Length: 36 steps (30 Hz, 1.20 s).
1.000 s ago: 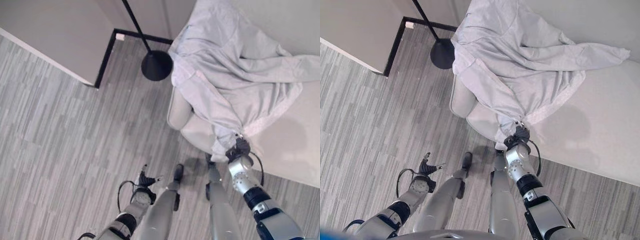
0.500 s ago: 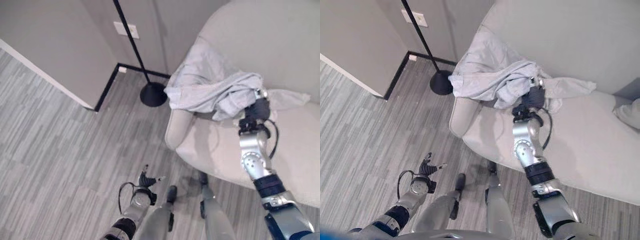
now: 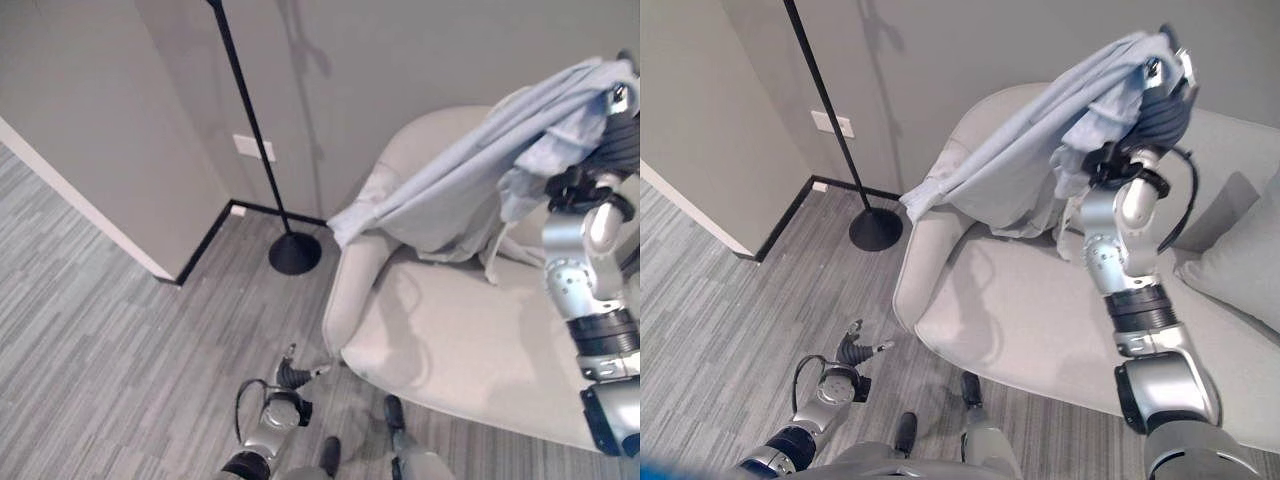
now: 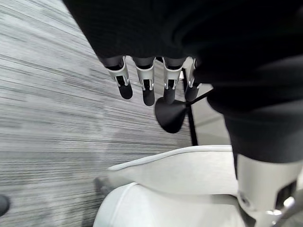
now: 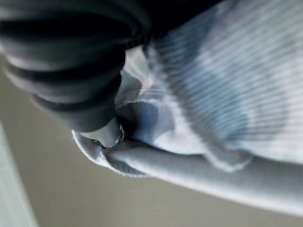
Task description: Hang the clothes on the sofa on the clothes rack.
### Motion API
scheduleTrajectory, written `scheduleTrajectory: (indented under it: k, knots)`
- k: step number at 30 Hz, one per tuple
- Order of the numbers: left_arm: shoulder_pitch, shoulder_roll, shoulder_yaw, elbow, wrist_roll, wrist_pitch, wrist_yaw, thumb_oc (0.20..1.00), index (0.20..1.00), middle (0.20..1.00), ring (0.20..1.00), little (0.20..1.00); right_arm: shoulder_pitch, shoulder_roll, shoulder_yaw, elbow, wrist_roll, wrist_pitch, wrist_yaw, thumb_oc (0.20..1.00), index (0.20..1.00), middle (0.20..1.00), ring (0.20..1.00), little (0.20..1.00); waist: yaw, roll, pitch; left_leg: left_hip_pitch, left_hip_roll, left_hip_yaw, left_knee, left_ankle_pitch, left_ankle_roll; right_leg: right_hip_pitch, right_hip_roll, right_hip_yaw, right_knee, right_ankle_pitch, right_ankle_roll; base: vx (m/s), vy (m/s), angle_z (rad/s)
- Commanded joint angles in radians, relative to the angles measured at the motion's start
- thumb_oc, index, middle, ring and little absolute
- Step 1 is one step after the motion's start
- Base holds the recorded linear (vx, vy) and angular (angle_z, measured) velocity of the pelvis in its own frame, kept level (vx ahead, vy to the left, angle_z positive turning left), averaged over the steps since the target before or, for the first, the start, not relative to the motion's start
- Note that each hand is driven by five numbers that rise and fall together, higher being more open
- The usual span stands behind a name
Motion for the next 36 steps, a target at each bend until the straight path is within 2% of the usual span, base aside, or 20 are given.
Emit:
scheduleTrajectory:
  k: [1,2,4,10,14,22,25,31,34,36]
  knots:
    - [0.004,0.021,-0.011,-0.013,0.025,-0.026,0.035,1.000,1.000,1.000,1.000,1.000,-0.116,-0.051,-0.018,-0.011,-0.065,-0.038,-0.009,0.200,0.200,0.200,0.200,0.200,0.016,-0.021,-0.063,-0.015,0.039,0.002,-0.008,-0.034,-0.028,-0.027,-0.041,-0.005,0.000,0.012,0.095,0.03,0.027,-0.18]
    - [0.006,0.026,-0.015,-0.022,0.025,-0.024,0.050,1.000,1.000,1.000,1.000,1.000,-0.198,-0.121,0.010,0.061,-0.039,-0.026,-0.019,0.200,0.200,0.200,0.200,0.200,0.014,-0.033,-0.080,0.005,0.036,0.005,-0.012,-0.039,-0.026,-0.017,-0.042,0.000,0.000,0.018,0.101,0.02,0.021,-0.12]
    - [0.007,0.033,-0.011,-0.025,0.026,-0.027,0.073,1.000,1.000,1.000,1.000,1.000,-0.251,-0.158,0.037,0.106,-0.030,-0.013,-0.029,0.200,0.200,0.200,0.200,0.200,0.014,-0.044,-0.088,0.014,0.036,0.006,-0.014,-0.042,-0.024,-0.012,-0.040,0.004,0.000,0.020,0.105,0.01,0.017,-0.07]
    - [-0.041,0.035,-0.010,-0.016,0.015,-0.053,0.184,1.000,1.000,1.000,1.000,1.000,-0.449,-0.224,0.161,0.251,-0.002,0.007,-0.059,0.200,0.200,0.200,0.200,0.200,0.011,-0.072,-0.103,0.044,0.034,0.016,-0.015,-0.051,-0.023,0.004,-0.035,0.014,0.001,0.027,0.112,0.00,-0.002,-0.14]
    - [-0.082,0.048,-0.013,0.006,0.025,-0.069,0.259,1.000,1.000,1.000,1.000,1.000,-0.585,-0.228,0.255,0.363,0.030,0.012,-0.067,0.200,0.200,0.200,0.200,0.200,0.008,-0.088,-0.115,0.062,0.036,0.027,-0.016,-0.057,-0.025,0.012,-0.034,0.019,0.001,0.032,0.116,0.01,-0.005,-0.10]
    - [-0.180,0.051,-0.069,0.040,0.021,-0.097,0.324,1.000,1.000,1.000,1.000,1.000,-0.815,-0.177,0.395,0.517,0.059,0.010,-0.090,0.200,0.200,0.200,0.200,0.200,-0.004,-0.098,-0.135,0.081,0.037,0.039,-0.017,-0.064,-0.029,0.020,-0.033,0.024,-0.002,0.041,0.119,0.02,0.006,-0.11]
    - [-0.261,0.055,-0.119,0.073,0.044,-0.102,0.333,1.000,1.000,1.000,1.000,1.000,-0.920,-0.120,0.441,0.598,0.053,0.017,-0.103,0.200,0.200,0.200,0.200,0.200,-0.012,-0.098,-0.152,0.085,0.036,0.043,-0.017,-0.066,-0.030,0.023,-0.033,0.026,-0.004,0.044,0.120,0.02,0.016,-0.11]
    - [-0.373,0.039,-0.195,0.136,0.101,-0.088,0.346,1.000,1.000,1.000,1.000,1.000,-0.999,-0.021,0.463,0.674,0.048,0.021,-0.107,0.200,0.200,0.200,0.200,0.200,-0.029,-0.097,-0.169,0.096,0.033,0.053,-0.017,-0.072,-0.028,0.030,-0.031,0.033,-0.004,0.046,0.121,0.02,0.006,-0.04]
    - [-0.455,0.014,-0.236,0.213,0.154,-0.059,0.372,1.000,1.000,1.000,1.000,1.000,-1.036,0.025,0.475,0.700,0.049,0.019,-0.107,0.200,0.200,0.200,0.200,0.200,-0.044,-0.097,-0.180,0.100,0.033,0.059,-0.017,-0.074,-0.029,0.031,-0.026,0.038,-0.004,0.048,0.119,0.03,0.003,-0.09]
    - [-0.511,-0.027,-0.244,0.274,0.130,-0.045,0.381,1.000,1.000,1.000,1.000,1.000,-1.054,0.043,0.485,0.698,0.049,0.021,-0.106,0.200,0.200,0.200,0.200,0.200,-0.061,-0.097,-0.185,0.100,0.033,0.062,-0.017,-0.073,-0.030,0.028,-0.022,0.045,-0.004,0.051,0.119,0.02,0.002,-0.16]
